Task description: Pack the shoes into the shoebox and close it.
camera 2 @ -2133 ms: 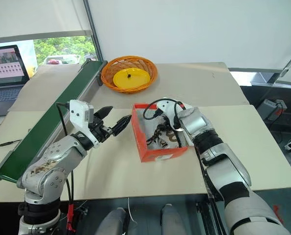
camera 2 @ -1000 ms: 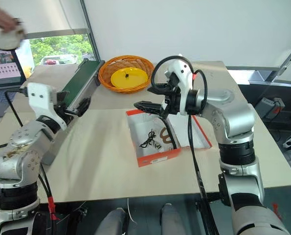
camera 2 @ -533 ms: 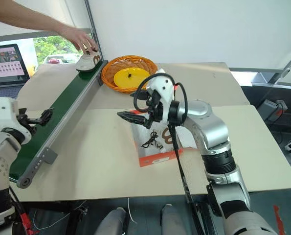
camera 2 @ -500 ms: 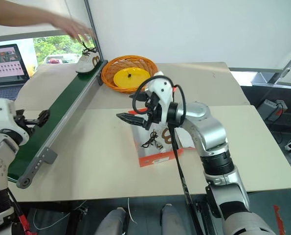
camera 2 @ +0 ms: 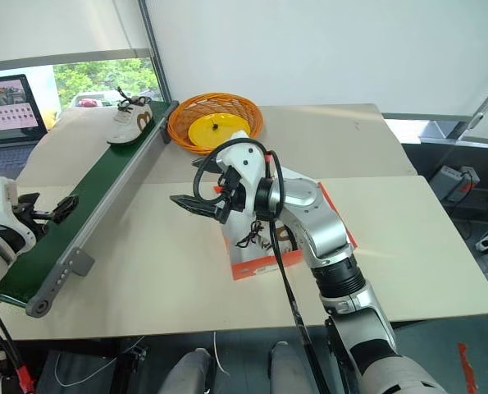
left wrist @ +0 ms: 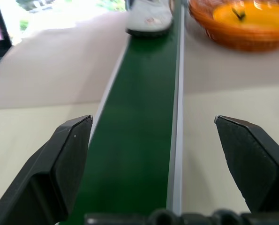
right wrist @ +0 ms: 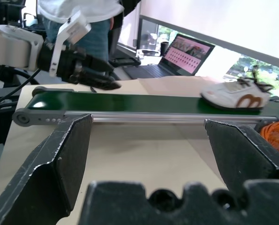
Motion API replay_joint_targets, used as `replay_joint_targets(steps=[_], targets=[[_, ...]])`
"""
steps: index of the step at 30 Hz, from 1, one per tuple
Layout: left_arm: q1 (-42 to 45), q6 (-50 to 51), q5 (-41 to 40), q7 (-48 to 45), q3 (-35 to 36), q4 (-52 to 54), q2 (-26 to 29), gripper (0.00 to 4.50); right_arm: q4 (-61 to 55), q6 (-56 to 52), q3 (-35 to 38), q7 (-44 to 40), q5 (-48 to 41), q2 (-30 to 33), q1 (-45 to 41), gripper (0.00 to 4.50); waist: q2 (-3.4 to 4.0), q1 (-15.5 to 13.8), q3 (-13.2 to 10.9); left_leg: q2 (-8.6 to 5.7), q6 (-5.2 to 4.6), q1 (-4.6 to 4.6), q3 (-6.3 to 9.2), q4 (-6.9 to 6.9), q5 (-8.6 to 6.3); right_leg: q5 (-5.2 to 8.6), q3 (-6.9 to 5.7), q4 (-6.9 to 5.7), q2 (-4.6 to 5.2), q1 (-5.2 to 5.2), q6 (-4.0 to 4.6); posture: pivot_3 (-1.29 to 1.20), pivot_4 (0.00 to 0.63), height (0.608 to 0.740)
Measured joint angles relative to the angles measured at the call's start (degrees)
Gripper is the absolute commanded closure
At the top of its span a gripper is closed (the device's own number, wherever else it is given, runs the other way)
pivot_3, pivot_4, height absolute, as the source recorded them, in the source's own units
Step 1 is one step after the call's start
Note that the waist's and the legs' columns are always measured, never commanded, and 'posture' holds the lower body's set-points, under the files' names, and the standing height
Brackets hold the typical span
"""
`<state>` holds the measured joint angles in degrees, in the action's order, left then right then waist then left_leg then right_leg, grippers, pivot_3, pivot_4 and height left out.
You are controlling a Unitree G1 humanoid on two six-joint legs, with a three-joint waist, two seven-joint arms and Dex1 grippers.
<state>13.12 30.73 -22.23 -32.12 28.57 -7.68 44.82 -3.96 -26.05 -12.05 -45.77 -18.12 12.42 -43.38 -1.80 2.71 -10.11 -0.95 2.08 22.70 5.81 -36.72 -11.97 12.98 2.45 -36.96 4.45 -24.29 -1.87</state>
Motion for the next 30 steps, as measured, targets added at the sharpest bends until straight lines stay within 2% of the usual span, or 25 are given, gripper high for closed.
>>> replay_joint_targets(steps=[4,7,11,21,30], targets=[[3.98,-4.10,1.06,-6.09,-2.16,-8.29,4.20,0.00,-0.54,-0.01,-0.40,1.42,0.02,-0.69,1.95,0.02,-0.01,-0.31,0.00,0.01,0.01,0.00,0.03,0.00,0.01,0.02,-0.06,-0.02,-0.01,0.01,0.02,0.00,0.150,0.740],[11.85,-7.64,3.23,-8.36,-5.01,-16.96,6.73,0.00,-1.65,-0.05,-0.81,2.68,0.02,-1.70,2.40,0.02,-0.05,-0.42,0.00,0.01,0.05,-0.02,0.04,-0.01,0.03,0.02,-0.08,-0.03,-0.02,0.04,0.01,0.00,0.150,0.740],[19.81,-10.58,4.04,-12.82,-7.65,-26.62,7.06,0.00,-3.65,-0.40,-0.87,4.51,0.01,-1.95,3.43,0.02,-0.05,-0.14,0.01,-0.01,0.04,-0.03,0.02,0.00,0.03,0.02,-0.07,-0.07,0.00,0.03,0.01,0.00,0.150,0.740],[28.52,-16.89,7.72,-16.58,-12.79,-40.89,6.51,0.00,-5.83,-2.08,-0.86,8.59,1.12,-1.76,6.00,0.02,-0.10,0.44,0.02,0.01,0.04,0.01,0.01,0.00,0.03,0.02,-0.07,-0.12,-0.01,-0.03,0.01,0.00,0.150,0.740],[31.48,-19.28,9.36,-15.52,-12.94,-49.04,6.87,0.00,-6.73,-2.22,-0.94,9.83,1.39,-1.37,6.62,0.02,-0.10,0.78,0.02,0.01,0.03,0.02,0.01,0.00,0.03,0.02,-0.08,-0.13,-0.01,-0.04,0.01,0.00,0.150,0.740]])
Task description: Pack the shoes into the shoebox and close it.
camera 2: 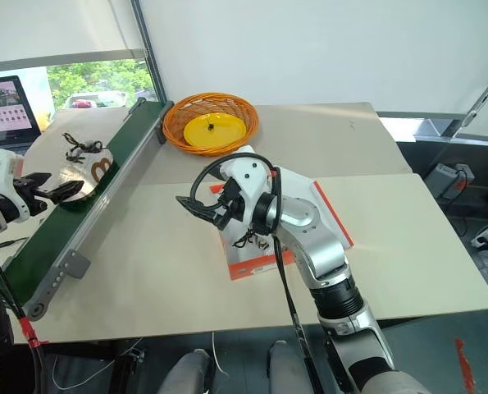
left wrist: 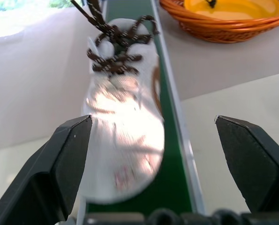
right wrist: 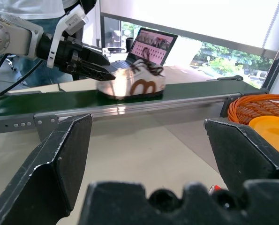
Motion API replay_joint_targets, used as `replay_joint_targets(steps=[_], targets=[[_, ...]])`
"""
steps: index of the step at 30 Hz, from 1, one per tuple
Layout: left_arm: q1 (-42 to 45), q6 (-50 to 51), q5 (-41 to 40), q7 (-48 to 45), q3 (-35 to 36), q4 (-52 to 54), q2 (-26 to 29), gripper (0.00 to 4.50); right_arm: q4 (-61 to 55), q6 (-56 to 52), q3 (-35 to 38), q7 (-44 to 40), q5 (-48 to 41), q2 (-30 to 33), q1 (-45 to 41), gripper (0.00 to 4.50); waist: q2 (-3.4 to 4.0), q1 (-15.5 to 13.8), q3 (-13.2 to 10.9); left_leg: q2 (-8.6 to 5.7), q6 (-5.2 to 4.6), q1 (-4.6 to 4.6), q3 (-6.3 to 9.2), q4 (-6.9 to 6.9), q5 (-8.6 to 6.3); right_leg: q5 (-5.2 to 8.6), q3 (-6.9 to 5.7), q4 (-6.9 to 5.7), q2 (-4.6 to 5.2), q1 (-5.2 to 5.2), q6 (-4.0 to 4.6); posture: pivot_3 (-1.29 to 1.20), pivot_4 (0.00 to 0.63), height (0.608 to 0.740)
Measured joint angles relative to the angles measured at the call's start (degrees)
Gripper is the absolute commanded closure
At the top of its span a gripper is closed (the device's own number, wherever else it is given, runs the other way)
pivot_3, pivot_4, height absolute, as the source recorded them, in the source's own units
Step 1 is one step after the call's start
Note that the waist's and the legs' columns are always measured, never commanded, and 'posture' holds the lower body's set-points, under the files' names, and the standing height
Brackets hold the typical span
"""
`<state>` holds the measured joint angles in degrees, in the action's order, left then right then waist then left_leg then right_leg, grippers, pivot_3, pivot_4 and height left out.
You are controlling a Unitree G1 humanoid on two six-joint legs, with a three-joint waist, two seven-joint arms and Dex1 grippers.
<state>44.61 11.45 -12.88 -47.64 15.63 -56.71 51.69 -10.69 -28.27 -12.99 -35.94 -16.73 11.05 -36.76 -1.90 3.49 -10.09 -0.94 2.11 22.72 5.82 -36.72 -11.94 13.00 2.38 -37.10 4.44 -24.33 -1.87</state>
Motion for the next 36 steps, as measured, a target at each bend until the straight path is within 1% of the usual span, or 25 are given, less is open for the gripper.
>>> replay_joint_targets(steps=[4,6,7,8,10,12,13,14,15,16,17,18,21,23,27,29,32,33,34,36], targets=[[0.04,1.09,0.53,1.01,0.10,-2.84,0.24,0.00,0.00,-0.01,-0.03,0.00,0.31,0.67,0.00,0.02,0.00,0.12,0.00,0.00,0.00,0.00,0.00,0.00,0.00,0.00,0.00,0.00,0.00,0.00,0.00,0.00,0.150,0.740],[0.02,3.17,1.46,1.58,-0.43,-4.55,0.31,0.55,0.00,-0.01,-0.06,-0.01,0.71,1.13,0.00,0.00,0.00,0.18,0.00,0.00,0.00,-0.01,0.00,0.00,0.00,0.00,0.00,-0.01,0.00,0.01,0.00,0.00,0.150,0.740],[-0.09,3.76,2.12,1.79,-1.07,-5.03,0.50,0.65,0.00,-0.01,-0.08,-0.01,0.84,1.36,0.00,0.00,0.00,0.19,0.00,0.00,0.00,-0.01,0.00,0.00,0.00,0.00,0.00,-0.02,0.00,0.01,0.00,0.00,0.150,0.740],[-0.39,3.88,2.86,1.57,-1.67,-5.02,0.80,0.91,0.00,-0.01,-0.08,-0.01,0.91,1.62,0.00,0.00,0.00,0.19,0.00,0.00,0.00,-0.02,0.00,0.00,0.00,0.00,0.00,-0.03,0.00,0.01,0.00,0.00,0.150,0.740],[-1.70,3.76,4.23,-1.51,-3.67,-3.83,1.82,1.84,0.00,-0.02,-0.11,0.02,1.16,1.74,-0.02,0.00,0.04,0.10,0.01,0.00,0.00,-0.17,-0.02,0.00,0.00,0.01,0.01,-0.05,0.00,0.13,-0.01,0.00,0.150,0.740],[-2.42,3.67,4.48,-2.95,-4.03,-2.95,1.91,2.30,0.00,-0.04,-0.10,0.04,1.42,1.80,-0.02,0.00,0.06,-0.24,0.02,0.00,0.00,-0.25,-0.02,0.00,0.00,0.02,0.01,-0.06,0.00,0.21,-0.02,0.00,0.150,0.740],[-2.50,3.74,4.44,-3.56,-3.96,-2.59,1.90,2.70,-0.03,-0.09,-0.11,0.04,1.59,1.81,-0.02,0.00,0.06,-0.58,0.02,0.00,0.00,-0.28,-0.01,0.00,0.01,0.02,0.01,-0.06,0.00,0.23,-0.03,0.00,0.150,0.740],[-2.50,3.82,4.29,-3.93,-3.77,-2.46,1.90,3.00,-0.05,-0.15,-0.14,0.04,1.87,1.80,-0.02,0.00,0.06,-0.86,0.02,0.00,-0.01,-0.30,-0.02,0.00,0.01,0.05,0.01,-0.06,0.00,0.26,-0.07,0.00,0.150,0.740],[-2.50,4.01,3.94,-4.23,-3.38,-2.28,1.90,3.16,-0.06,-0.27,-0.15,0.04,1.95,1.81,-0.02,0.00,0.06,-1.10,0.02,0.00,-0.01,-0.32,-0.01,-0.01,0.02,0.09,0.00,-0.07,0.00,0.29,-0.13,0.00,0.150,0.740],[-2.51,4.86,3.65,-4.58,-3.05,-1.80,1.86,3.54,-0.12,-0.46,-0.16,0.04,1.96,1.81,-0.02,0.00,0.06,-1.44,0.02,0.00,-0.01,-0.32,0.00,-0.02,0.03,0.13,-0.01,-0.07,0.00,0.31,-0.21,0.00,0.150,0.740],[-2.52,5.31,3.59,-4.85,-2.92,-1.32,1.80,3.80,-0.13,-0.61,-0.17,0.04,1.97,1.81,-0.02,0.00,0.06,-1.68,0.02,-0.01,-0.01,-0.31,0.01,-0.03,0.04,0.14,-0.02,-0.07,0.00,0.31,-0.22,0.00,0.150,0.740],[-2.54,6.19,3.47,-5.18,-2.78,-0.64,1.64,3.95,-0.16,-0.71,-0.17,0.04,1.99,1.81,-0.02,0.00,0.06,-1.90,0.02,-0.01,-0.01,-0.30,0.01,-0.04,0.04,0.14,-0.02,-0.07,0.01,0.31,-0.22,0.00,0.150,0.740],[-3.07,8.36,2.43,-5.62,-2.49,2.97,-0.15,3.95,-0.27,-1.20,-0.16,0.08,1.96,1.74,-0.02,0.00,0.05,-2.68,0.02,-0.01,0.00,-0.23,0.04,-0.04,0.04,0.03,-0.02,-0.07,0.01,0.27,-0.04,0.00,0.150,0.740],[-4.82,10.75,0.71,-6.14,-2.28,8.82,-2.37,3.95,-0.60,-1.96,-0.07,0.32,1.88,1.38,-0.01,0.00,0.04,-2.68,0.03,-0.01,0.00,-0.14,0.05,-0.05,0.04,0.02,-0.01,-0.05,0.01,0.20,-0.02,0.00,0.150,0.740],[-7.92,18.31,-4.41,-5.14,-1.98,24.96,-7.46,3.95,-0.71,-4.71,2.12,2.01,-0.81,-1.08,-0.01,0.00,-0.05,-1.94,0.06,0.00,0.00,0.08,0.09,-0.07,0.04,0.00,0.00,-0.05,0.00,0.00,0.01,0.00,0.150,0.740],[-9.25,22.32,-6.99,-2.64,-1.54,34.39,-10.12,3.95,-0.70,-8.02,6.05,4.48,-4.54,-3.67,-0.09,0.00,-0.05,-1.37,0.06,-0.01,0.00,0.10,0.10,-0.07,0.03,-0.01,0.02,-0.05,0.03,-0.01,0.02,0.00,0.150,0.740],[-9.69,28.06,-10.65,3.24,-1.18,47.10,-16.36,3.95,0.56,-13.47,13.10,10.38,-9.52,-7.45,-1.50,0.00,-0.06,-1.07,0.06,-0.02,0.00,0.09,0.10,-0.07,0.03,-0.02,0.04,-0.04,0.04,0.01,0.02,0.00,0.150,0.740],[-9.65,29.17,-11.36,4.96,-1.30,49.60,-18.28,3.95,1.53,-14.53,15.26,12.45,-10.61,-8.74,-2.22,0.00,-0.06,-1.06,0.06,-0.02,0.00,0.07,0.10,-0.07,0.03,-0.02,0.04,-0.04,0.04,0.02,0.02,0.00,0.150,0.740],[-9.44,30.85,-12.10,7.84,-2.09,53.01,-21.26,3.95,2.97,-16.39,19.30,16.35,-12.81,-10.76,-3.50,0.00,-0.06,-0.92,0.06,-0.02,0.00,0.04,0.10,-0.06,0.03,-0.02,0.06,-0.05,0.02,0.01,0.02,0.00,0.150,0.740],[-8.98,32.28,-12.66,10.21,-3.37,55.50,-23.92,3.95,3.74,-18.01,22.63,19.93,-14.82,-12.41,-4.40,0.00,-0.06,-0.74,0.06,0.00,0.00,0.01,0.09,-0.04,0.03,-0.02,0.07,-0.07,0.00,0.00,0.03,0.00,0.150,0.740]])
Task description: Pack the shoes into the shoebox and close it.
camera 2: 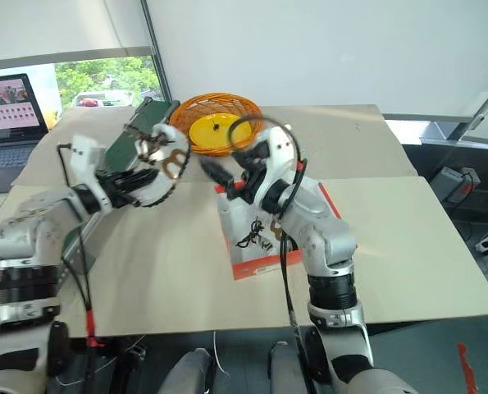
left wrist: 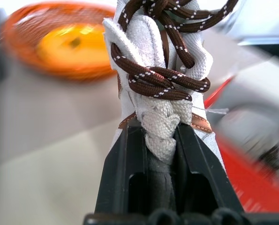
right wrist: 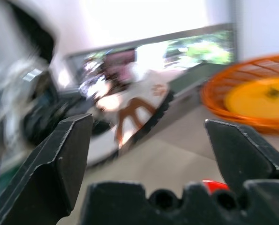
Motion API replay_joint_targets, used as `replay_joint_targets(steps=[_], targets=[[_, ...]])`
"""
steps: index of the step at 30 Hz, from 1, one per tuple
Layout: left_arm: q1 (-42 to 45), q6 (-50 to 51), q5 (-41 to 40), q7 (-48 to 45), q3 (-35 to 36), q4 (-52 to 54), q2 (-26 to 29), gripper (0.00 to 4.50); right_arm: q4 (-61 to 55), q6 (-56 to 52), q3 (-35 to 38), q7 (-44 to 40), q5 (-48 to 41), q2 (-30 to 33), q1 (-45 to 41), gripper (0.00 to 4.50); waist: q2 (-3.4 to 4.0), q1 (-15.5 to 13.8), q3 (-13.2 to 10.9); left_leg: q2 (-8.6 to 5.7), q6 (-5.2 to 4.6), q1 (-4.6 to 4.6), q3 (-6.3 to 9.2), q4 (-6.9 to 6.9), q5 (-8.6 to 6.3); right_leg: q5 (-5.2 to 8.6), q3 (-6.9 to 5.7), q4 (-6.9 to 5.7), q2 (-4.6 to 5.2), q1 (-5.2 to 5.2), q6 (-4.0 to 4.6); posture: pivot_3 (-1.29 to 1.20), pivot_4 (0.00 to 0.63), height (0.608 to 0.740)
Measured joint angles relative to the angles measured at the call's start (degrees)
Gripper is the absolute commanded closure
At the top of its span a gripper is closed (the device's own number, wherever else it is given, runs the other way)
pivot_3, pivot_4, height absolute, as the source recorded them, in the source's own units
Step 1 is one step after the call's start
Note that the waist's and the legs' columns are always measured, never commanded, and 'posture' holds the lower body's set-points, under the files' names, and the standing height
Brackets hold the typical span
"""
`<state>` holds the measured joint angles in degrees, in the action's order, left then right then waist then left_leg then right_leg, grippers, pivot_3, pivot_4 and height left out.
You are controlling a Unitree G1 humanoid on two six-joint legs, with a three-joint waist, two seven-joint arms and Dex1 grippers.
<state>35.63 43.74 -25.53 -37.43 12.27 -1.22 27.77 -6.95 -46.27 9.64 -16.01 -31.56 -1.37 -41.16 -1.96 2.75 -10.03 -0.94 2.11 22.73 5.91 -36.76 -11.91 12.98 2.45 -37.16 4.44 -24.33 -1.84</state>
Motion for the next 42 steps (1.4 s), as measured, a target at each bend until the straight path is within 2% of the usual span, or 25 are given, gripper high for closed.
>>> replay_joint_targets(steps=[3,11,14,22,24,25,31,33,34,36,38,42], targets=[[1.81,2.26,-1.75,4.08,-1.99,4.65,-5.55,3.95,0.76,-1.99,4.93,5.55,-3.55,-2.02,-1.37,0.00,0.01,-0.07,0.00,-0.01,0.00,0.04,0.00,0.00,0.00,0.00,0.00,0.01,0.02,0.00,0.00,0.00,0.150,0.740],[4.05,5.28,-4.37,10.28,-3.32,9.40,-11.61,3.95,0.72,-3.27,5.85,10.22,-5.79,-2.07,-1.72,0.00,0.01,0.33,0.00,-0.02,-0.02,0.02,-0.09,0.00,0.00,0.00,0.06,0.04,0.00,0.02,-0.01,0.00,0.150,0.740],[4.07,5.32,-4.89,11.16,-3.41,9.20,-12.55,3.99,0.71,-3.23,5.99,11.10,-6.14,-2.08,-1.72,0.70,0.01,0.34,0.00,-0.02,-0.02,0.01,-0.09,0.00,0.00,0.01,0.05,0.05,0.00,0.03,-0.01,0.00,0.150,0.740],[4.26,6.41,-6.20,13.72,-3.32,9.21,-16.05,3.99,0.96,-2.29,6.04,10.79,-8.07,-1.59,-2.23,3.43,0.01,0.13,-0.01,-0.02,-0.02,0.03,-0.09,0.00,0.00,0.01,0.05,0.08,0.00,0.04,-0.01,0.00,0.150,0.740],[4.39,6.47,-6.22,14.25,-3.31,9.20,-16.58,3.99,1.02,-1.95,6.08,10.56,-8.16,-1.49,-2.23,3.94,0.01,0.12,0.00,-0.03,-0.02,0.03,-0.09,0.00,0.00,0.01,0.05,0.08,0.00,0.04,-0.01,0.00,0.150,0.740],[4.46,6.47,-6.22,14.35,-3.32,9.20,-16.68,3.99,1.06,-1.81,6.11,10.47,-8.24,-1.46,-2.23,4.08,0.01,0.13,-0.01,-0.02,-0.02,0.03,-0.09,0.00,0.00,0.01,0.05,0.08,0.00,0.04,-0.01,0.00,0.150,0.740],[4.55,6.49,-6.22,14.43,-3.34,9.25,-16.63,3.99,1.63,-1.40,6.28,10.39,-9.14,-1.31,-2.25,4.15,0.02,0.07,-0.01,-0.02,-0.02,0.03,-0.09,0.00,0.00,0.01,0.05,0.09,0.00,0.04,-0.01,0.00,0.150,0.740],[4.55,6.77,-6.33,14.66,-3.25,9.32,-16.59,3.27,1.90,-1.32,5.82,10.40,-8.99,-0.88,-2.41,4.15,0.02,0.06,-0.01,-0.02,-0.02,0.03,-0.09,0.00,0.00,0.01,0.05,0.09,0.00,0.04,-0.01,0.00,0.150,0.740],[4.54,7.44,-6.77,14.91,-2.87,9.50,-16.61,3.11,1.93,-1.25,5.48,10.54,-8.65,-0.60,-2.50,4.15,0.02,0.05,-0.01,-0.02,-0.02,0.03,-0.09,0.00,0.00,0.01,0.04,0.09,0.00,0.04,-0.01,0.00,0.150,0.740],[4.18,8.75,-8.64,15.01,-1.64,10.40,-16.48,2.27,2.07,-1.06,5.10,10.78,-7.92,-0.16,-2.63,4.15,0.02,0.07,-0.01,-0.02,-0.02,0.03,-0.09,0.00,0.00,0.01,0.05,0.10,0.00,0.04,-0.01,0.00,0.150,0.740],[3.26,10.57,-10.83,14.92,-1.01,12.41,-15.13,1.66,2.39,-1.05,4.39,10.90,-7.66,0.37,-2.72,4.15,0.02,0.29,-0.01,-0.02,-0.02,0.03,-0.09,0.00,-0.01,0.01,0.05,0.09,0.00,0.04,-0.01,0.00,0.150,0.740],[1.24,14.03,-14.42,15.03,1.38,15.66,-11.49,1.66,3.17,-1.06,3.53,12.00,-6.09,1.65,-3.16,4.15,0.03,0.54,-0.01,-0.02,-0.02,0.03,-0.08,0.00,0.00,0.01,0.05,0.09,0.00,0.04,-0.01,0.00,0.150,0.740]])
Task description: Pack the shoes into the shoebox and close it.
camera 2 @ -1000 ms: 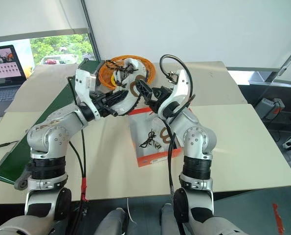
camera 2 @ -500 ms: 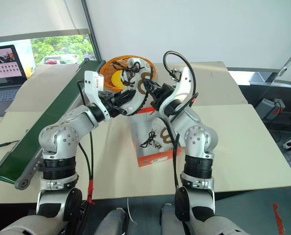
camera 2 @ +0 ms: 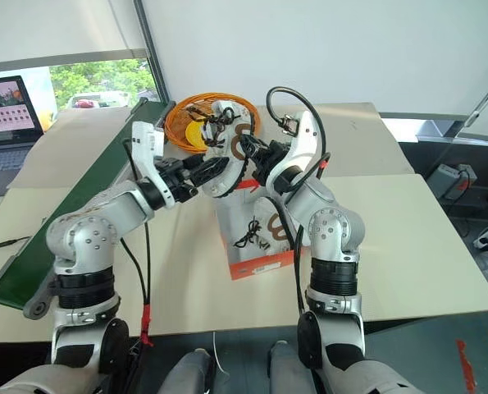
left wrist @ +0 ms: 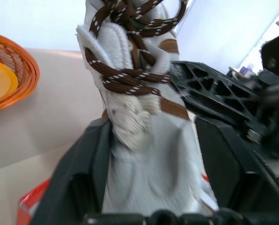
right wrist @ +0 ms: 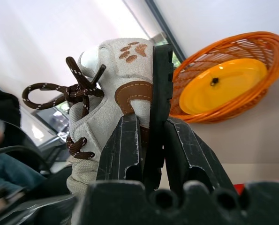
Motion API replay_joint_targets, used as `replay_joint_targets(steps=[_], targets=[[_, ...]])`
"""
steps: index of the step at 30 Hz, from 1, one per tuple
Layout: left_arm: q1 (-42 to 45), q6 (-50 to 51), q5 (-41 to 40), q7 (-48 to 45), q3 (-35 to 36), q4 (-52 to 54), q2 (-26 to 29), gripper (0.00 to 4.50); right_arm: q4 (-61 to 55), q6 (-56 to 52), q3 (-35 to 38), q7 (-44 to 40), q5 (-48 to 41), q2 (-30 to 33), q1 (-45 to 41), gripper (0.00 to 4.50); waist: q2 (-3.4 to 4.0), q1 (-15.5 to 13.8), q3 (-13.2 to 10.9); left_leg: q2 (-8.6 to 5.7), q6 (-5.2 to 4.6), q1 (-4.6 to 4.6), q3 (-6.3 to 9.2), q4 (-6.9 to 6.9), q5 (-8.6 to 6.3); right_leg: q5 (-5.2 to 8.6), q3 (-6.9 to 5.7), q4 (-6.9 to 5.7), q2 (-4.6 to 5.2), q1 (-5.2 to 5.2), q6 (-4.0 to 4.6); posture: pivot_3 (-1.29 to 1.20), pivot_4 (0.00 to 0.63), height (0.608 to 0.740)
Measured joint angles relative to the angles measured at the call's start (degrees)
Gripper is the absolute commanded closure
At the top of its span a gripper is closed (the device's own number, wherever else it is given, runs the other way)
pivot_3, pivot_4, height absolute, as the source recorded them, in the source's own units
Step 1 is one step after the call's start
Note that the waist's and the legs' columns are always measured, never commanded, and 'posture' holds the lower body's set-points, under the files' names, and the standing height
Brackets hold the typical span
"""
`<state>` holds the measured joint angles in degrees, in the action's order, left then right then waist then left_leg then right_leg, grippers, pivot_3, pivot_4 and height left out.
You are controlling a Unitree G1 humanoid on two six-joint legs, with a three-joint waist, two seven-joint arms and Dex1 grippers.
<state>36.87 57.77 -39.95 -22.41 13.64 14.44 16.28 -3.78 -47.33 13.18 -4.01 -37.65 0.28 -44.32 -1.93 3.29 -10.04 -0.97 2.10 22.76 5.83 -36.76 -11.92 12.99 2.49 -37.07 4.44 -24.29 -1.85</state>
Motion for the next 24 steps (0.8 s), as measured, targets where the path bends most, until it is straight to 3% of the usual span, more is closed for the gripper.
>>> replay_joint_targets(steps=[7,15,24], targets=[[-6.00,-0.74,0.66,-1.40,1.84,3.81,11.20,1.66,1.69,-4.36,-2.78,2.77,4.48,7.28,-3.27,4.15,0.05,0.30,-0.03,0.00,0.00,0.02,-0.01,0.02,0.00,0.00,0.01,0.04,0.00,-0.02,0.00,0.00,0.150,0.740],[-16.10,-10.69,5.07,-17.45,-4.57,9.79,27.06,1.66,2.00,-19.62,-10.75,-4.96,4.82,18.19,-6.35,4.15,0.14,0.41,-0.09,0.01,-0.02,0.06,-0.04,0.10,-0.01,0.04,0.00,0.17,0.00,-0.01,0.03,0.00,0.150,0.740],[-17.19,-15.52,7.03,-25.90,-8.18,9.80,31.58,1.66,8.36,-25.22,-16.26,-13.95,5.82,21.94,-9.99,4.15,0.15,0.41,-0.10,0.02,-0.06,0.10,-0.04,0.11,-0.03,0.05,-0.01,0.24,0.00,-0.01,0.01,0.00,0.150,0.740]])
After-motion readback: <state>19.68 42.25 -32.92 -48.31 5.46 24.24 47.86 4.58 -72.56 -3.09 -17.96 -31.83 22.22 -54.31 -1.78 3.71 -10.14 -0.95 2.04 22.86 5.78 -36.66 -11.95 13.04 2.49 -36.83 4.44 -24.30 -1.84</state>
